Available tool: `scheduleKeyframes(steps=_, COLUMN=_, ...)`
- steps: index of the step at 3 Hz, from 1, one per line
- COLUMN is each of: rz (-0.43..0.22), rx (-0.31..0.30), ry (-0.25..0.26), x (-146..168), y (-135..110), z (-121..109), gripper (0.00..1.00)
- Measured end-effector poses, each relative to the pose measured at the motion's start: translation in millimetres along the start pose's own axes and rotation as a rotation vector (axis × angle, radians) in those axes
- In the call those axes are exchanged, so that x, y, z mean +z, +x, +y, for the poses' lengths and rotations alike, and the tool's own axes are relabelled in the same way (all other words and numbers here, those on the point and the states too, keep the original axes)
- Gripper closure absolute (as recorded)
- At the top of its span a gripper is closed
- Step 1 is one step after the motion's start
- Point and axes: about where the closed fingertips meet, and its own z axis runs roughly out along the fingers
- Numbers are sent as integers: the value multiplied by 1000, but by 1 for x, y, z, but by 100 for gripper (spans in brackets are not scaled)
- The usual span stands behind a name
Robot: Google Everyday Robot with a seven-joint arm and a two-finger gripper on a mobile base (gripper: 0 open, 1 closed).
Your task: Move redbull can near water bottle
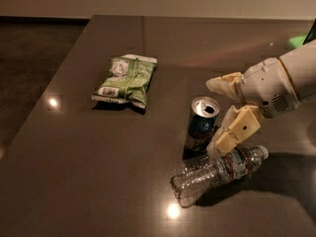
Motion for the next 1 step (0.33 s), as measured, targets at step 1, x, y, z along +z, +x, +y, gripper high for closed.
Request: scheduleKeyframes(steps=1, rz=0, rx=0, ry=0, x=0, y=0, z=0, gripper=0)
